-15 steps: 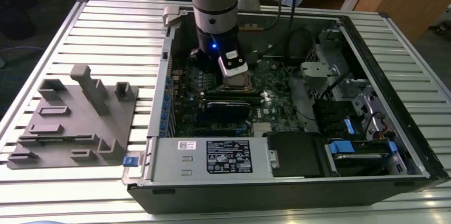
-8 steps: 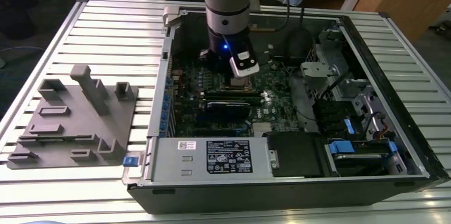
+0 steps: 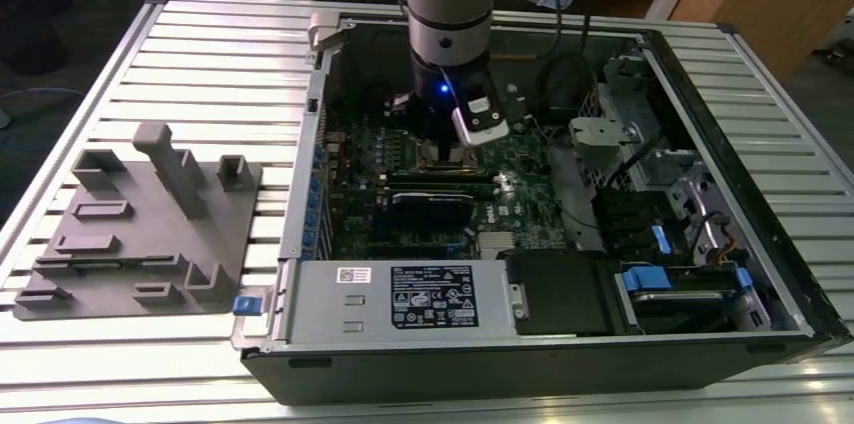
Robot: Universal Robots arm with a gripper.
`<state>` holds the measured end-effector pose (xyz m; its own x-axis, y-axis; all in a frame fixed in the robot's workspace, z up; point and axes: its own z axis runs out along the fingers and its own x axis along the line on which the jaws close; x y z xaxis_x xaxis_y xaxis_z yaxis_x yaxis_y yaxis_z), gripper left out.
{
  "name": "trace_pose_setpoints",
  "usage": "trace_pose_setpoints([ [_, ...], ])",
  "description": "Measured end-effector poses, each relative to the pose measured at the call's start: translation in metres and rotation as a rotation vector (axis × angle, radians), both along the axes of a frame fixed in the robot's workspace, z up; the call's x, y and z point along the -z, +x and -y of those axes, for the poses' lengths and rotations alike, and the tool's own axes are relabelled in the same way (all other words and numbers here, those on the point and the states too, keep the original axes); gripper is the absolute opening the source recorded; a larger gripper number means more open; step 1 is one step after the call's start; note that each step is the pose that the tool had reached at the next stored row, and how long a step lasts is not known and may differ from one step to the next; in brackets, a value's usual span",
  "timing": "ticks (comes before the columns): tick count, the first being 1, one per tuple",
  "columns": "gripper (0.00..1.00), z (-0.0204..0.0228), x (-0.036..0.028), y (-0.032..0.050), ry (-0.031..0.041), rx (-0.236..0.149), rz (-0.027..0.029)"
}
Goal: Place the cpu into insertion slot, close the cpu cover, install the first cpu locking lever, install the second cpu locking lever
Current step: 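Install the second cpu locking lever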
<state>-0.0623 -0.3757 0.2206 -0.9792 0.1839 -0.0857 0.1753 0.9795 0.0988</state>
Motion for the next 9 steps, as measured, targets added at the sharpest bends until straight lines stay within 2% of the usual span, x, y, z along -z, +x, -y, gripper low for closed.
trace_pose_setpoints([
  [9,0.11,-0.0133,0.0016,0.0024,0.0,0.0,0.0],
])
